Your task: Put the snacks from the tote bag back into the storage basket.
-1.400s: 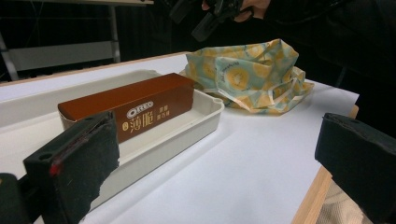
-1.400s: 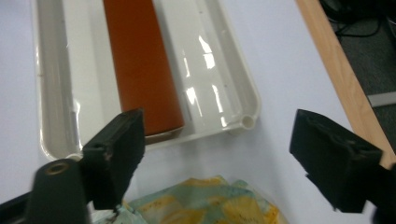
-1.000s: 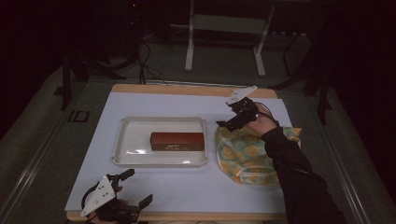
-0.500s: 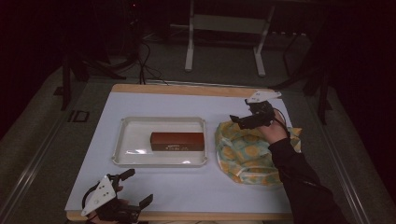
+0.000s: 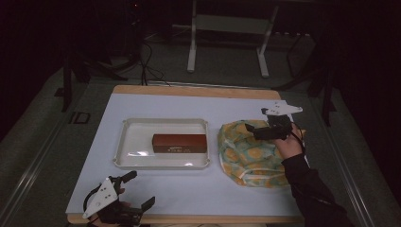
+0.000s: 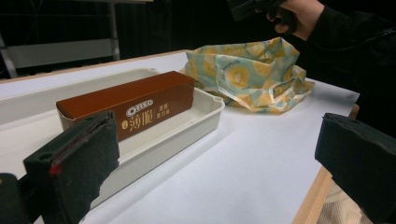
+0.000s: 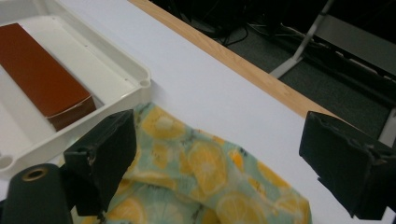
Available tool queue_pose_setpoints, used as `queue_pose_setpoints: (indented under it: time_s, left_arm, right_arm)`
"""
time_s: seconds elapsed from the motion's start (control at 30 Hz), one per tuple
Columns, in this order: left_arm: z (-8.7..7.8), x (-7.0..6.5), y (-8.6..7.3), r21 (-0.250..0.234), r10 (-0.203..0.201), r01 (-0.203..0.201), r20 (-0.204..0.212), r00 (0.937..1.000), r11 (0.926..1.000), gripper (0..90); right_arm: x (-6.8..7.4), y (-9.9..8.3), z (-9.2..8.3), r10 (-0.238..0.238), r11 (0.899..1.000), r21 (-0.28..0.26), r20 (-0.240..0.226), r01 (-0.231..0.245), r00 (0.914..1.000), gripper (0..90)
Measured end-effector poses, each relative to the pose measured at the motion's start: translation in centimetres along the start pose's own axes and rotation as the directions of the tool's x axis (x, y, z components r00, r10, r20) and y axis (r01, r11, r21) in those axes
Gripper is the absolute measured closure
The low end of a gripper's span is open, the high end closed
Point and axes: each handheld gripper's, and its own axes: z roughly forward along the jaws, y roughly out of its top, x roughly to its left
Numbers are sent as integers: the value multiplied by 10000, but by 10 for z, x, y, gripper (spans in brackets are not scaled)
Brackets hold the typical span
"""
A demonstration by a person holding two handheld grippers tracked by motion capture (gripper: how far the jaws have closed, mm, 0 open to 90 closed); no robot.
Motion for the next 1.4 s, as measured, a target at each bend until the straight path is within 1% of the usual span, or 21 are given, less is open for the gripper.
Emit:
queue_pose_setpoints:
  time_s: [0.17, 0.2, 0.27, 0.33, 0.4, 0.43, 0.47, 0.57, 0.63, 0.77, 0.9, 0.97, 1.0, 1.07, 1.1, 1.13, 1.2, 1.3, 1.4]
  left_arm:
    - [0, 0, 0, -5, 4, -4, -7, 10000, 10000, 1]
    - [0, 0, 0, 8, 17, -17, -7, 10000, 10000, 1]
    - [1, 0, 0, 9, 26, -26, 2, 10000, 10000, 1]
    - [1, 0, 0, 14, 29, -29, 4, 10000, 10000, 1]
    - [0, 0, 0, 0, 18, -18, 7, 10000, 10000, 1]
    - [1, 0, 0, 7, 27, -27, 2, 10000, 10000, 1]
    - [0, 0, 0, 4, 30, -30, 13, 10000, 10000, 1]
    - [1, 0, 0, 18, 15, -15, 16, 10000, 10000, 2]
    - [1, 0, 0, 23, 18, -18, 23, 10000, 10000, 1]
    - [2, 0, 0, 39, 27, -28, 42, 10000, 10000, 1]
    - [2, 0, 0, 51, 22, -23, 25, 10000, 10000, 1]
    - [2, 0, 0, 44, 33, -33, 22, 10000, 10000, 1]
    - [2, -1, 0, 32, 32, -33, 34, 10000, 10000, 1]
    - [2, -1, 0, 41, 48, -49, 28, 10000, 10000, 1]
    - [2, 0, 0, 37, 40, -40, 36, 10000, 10000, 1]
    - [2, 0, 0, 23, 48, -48, 34, 10000, 10000, 2]
    - [2, 0, 0, 16, 21, -21, 49, 10000, 10000, 1]
    - [1, 0, 0, 4, 24, -24, 38, 10000, 10000, 1]
    - [1, -1, 0, 25, 69, -69, 29, 10000, 10000, 1]
  right_arm:
    - [4, -9, -11, 291, 9995, -102, 23, -291, 9996, 111]
    - [5, -11, -13, 310, 9995, -97, 1, -310, 9995, 111]
    - [7, -14, -16, 334, 9994, -67, 148, -333, 9993, 111]
    - [8, -18, -22, 472, 9988, -157, 119, -471, 9988, 111]
    - [9, -19, -24, 503, 9986, -179, 154, -500, 9986, 111]
    - [11, -25, -29, 544, 9980, -336, 128, -540, 9984, 111]
    - [11, -27, -31, 551, 9980, -321, 132, -546, 9984, 111]
    - [12, -36, -35, 574, 9979, -307, 390, -562, 9976, 111]
    - [12, -42, -38, 804, 9965, -276, 398, -793, 9960, 111]
    - [14, -54, -43, 1015, 9945, -323, 619, -997, 9929, 111]
    - [17, -65, -51, 1341, 9896, -627, 749, -1295, 9881, 112]
    - [19, -70, -53, 1371, 9893, -608, 796, -1325, 9873, 112]
    - [20, -73, -53, 1382, 9892, -622, 917, -1329, 9861, 112]
    - [21, -78, -55, 1578, 9862, -633, 834, -1528, 9839, 112]
    - [21, -80, -56, 1636, 9853, -646, 881, -1582, 9826, 112]
    - [22, -82, -57, 1627, 9855, -650, 971, -1568, 9819, 112]
    - [23, -86, -60, 1687, 9845, -651, 992, -1628, 9807, 112]
    - [27, -92, -63, 1620, 9858, -619, 1124, -1558, 9804, 112]
    - [31, -98, -67, 1519, 9868, -775, 1336, -1425, 9793, 112]
